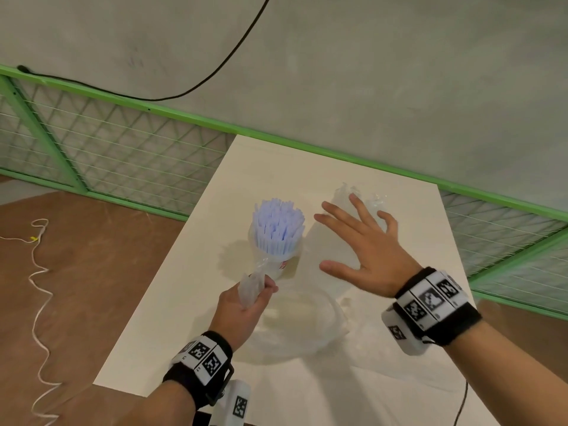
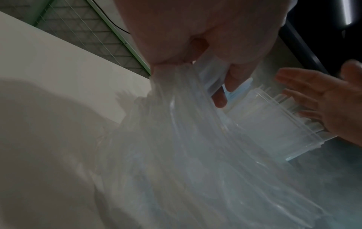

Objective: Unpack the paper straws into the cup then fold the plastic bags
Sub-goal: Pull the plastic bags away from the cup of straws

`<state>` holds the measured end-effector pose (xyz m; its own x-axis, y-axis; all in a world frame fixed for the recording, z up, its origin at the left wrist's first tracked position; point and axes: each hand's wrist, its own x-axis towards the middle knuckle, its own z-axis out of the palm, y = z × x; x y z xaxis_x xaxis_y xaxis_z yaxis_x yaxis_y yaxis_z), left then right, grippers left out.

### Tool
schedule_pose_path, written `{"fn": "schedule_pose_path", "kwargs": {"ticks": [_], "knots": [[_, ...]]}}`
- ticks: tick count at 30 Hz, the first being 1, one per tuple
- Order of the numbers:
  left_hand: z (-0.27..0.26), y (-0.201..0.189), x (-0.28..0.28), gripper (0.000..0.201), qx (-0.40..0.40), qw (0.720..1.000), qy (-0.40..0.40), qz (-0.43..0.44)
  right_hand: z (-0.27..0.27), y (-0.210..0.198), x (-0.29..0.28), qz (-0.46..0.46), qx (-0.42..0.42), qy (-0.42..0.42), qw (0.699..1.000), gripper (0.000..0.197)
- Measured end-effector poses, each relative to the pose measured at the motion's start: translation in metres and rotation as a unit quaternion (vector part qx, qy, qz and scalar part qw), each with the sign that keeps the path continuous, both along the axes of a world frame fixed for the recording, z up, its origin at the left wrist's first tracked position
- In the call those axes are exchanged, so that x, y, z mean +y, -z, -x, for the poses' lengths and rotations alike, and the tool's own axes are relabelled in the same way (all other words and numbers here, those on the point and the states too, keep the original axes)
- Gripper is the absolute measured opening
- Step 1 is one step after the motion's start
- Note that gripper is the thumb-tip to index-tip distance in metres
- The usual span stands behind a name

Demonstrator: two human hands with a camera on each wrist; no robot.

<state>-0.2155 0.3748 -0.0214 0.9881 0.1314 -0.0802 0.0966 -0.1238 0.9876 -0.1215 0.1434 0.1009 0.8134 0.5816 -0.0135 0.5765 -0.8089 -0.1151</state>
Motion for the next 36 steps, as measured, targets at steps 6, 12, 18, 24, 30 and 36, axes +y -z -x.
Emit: {"fn": "schedule_pose_path", "kwargs": {"ticks": [6,12,18,24,30,36], "knots": [[0.002,0.000,0.000,0.020,0.000,1.000,0.008,0.013,0.008,0.034,-0.008,0.014,-0.048,0.033,0.998,0.074],[0.001,0.003,-0.002,0.019,0.001,1.000,0.015,0.004,-0.024,0.034,0.008,0.020,-0.102,0.050,0.993,0.062],[0.003,0.003,-0.001,0.023,-0.003,1.000,-0.003,0.025,-0.035,0.048,0.016,-0.083,-0.171,0.055,0.980,0.034],[0.002,0.006,-0.001,0.011,0.009,1.000,0.004,0.016,-0.044,0.048,0.013,-0.181,-0.199,0.069,0.961,0.021],[0.000,-0.001,-0.004,0.008,0.015,1.000,0.003,0.008,-0.044,0.045,0.011,-0.151,-0.199,0.046,0.967,0.029],[0.001,-0.007,-0.001,0.004,0.060,0.998,0.024,0.012,0.002,-0.001,0.045,-0.289,-0.116,-0.104,0.945,0.032]]}}
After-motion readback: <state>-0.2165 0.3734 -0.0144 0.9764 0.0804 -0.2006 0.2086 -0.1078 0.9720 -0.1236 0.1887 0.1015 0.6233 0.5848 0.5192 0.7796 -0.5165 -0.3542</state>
